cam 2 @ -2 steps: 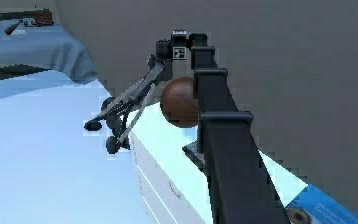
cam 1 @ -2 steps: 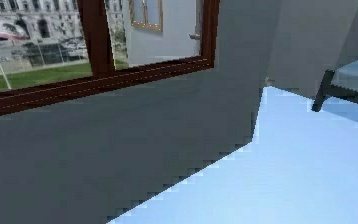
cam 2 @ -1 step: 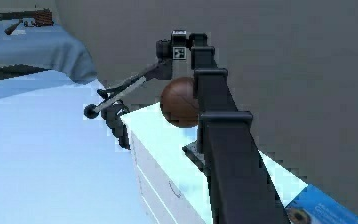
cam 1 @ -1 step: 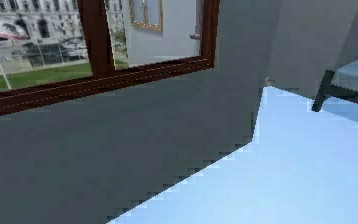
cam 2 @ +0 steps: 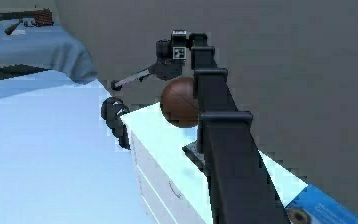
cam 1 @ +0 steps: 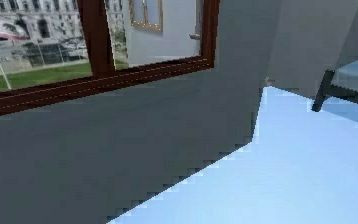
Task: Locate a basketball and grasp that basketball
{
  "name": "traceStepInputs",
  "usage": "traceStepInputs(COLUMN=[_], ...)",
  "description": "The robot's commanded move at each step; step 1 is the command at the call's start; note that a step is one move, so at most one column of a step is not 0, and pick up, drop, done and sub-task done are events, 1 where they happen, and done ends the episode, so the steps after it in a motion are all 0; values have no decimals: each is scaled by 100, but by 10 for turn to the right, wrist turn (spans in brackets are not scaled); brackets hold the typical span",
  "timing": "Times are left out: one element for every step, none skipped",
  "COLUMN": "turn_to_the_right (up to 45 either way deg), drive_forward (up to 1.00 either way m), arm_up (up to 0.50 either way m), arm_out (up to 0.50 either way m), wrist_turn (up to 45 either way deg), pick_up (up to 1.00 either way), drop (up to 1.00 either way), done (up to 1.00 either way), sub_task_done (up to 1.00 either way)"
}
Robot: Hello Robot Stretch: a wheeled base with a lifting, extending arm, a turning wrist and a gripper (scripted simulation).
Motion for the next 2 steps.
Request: traceStepInputs(turn_to_the_right=[0,0], drive_forward=[0,0], arm_up=[0,0], arm_out=[0,0], wrist_turn=[450,150], pick_up=[0,0], drop=[0,0], done=[0,0], sub_task_done=[0,0])
